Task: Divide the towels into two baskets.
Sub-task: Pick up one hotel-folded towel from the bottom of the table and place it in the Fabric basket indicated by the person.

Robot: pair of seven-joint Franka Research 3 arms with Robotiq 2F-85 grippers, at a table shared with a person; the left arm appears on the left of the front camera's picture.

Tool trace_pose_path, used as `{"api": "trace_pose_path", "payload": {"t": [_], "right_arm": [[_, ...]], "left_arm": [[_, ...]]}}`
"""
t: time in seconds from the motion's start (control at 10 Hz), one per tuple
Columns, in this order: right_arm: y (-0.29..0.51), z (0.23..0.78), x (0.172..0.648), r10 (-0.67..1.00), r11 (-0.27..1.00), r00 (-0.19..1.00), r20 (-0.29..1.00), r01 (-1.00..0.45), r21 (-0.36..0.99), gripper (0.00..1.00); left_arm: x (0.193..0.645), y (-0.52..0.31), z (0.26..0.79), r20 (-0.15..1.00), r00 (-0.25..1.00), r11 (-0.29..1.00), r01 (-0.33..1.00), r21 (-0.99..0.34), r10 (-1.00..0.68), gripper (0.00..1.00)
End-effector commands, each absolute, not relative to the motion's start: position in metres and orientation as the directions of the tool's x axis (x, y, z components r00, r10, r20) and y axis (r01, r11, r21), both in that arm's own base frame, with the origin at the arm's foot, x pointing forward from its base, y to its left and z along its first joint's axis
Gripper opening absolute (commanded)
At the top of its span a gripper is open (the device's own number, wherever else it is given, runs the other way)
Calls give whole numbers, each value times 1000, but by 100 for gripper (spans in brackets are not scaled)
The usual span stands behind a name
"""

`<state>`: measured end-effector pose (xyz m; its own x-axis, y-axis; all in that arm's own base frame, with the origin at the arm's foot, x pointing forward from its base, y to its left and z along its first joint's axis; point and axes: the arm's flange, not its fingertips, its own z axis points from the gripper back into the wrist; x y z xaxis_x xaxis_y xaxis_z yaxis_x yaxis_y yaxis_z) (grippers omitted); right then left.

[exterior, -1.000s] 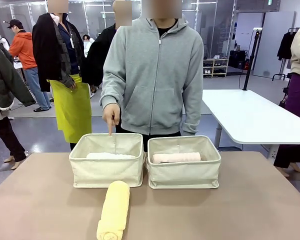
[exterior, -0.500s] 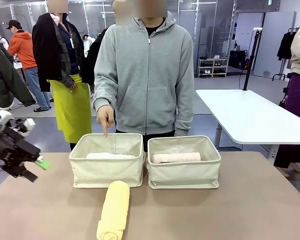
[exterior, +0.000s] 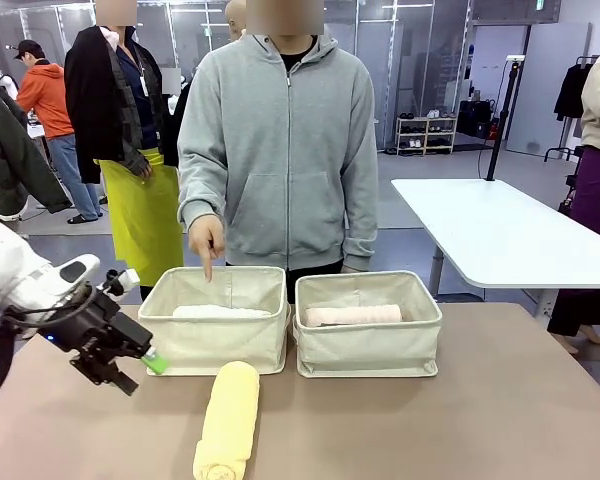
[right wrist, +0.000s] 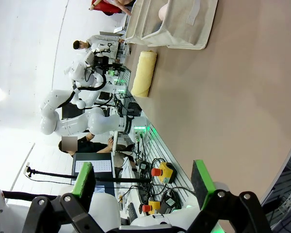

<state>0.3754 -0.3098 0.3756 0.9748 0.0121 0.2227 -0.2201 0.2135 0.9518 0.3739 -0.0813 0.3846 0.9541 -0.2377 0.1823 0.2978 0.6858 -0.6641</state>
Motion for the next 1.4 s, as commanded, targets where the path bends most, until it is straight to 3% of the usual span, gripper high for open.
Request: {"api": "trace_pose_path", "payload": {"t": [0.0,0.3,1.3], "right_arm": [[-306,378,373,9,218,975,221,-218,951,100],[-306,378,373,9,218,975,221,-218,951,100],[-306,378,373,9,218,975,221,-218,951,100]], "left_arm": [[375,-104,372,188,961,688,277,-670,-204,100],[382,-141,347,86,976,718,207,-664,-202,100],[394,-205,323,2,988,877,137,-460,-154,100]]}}
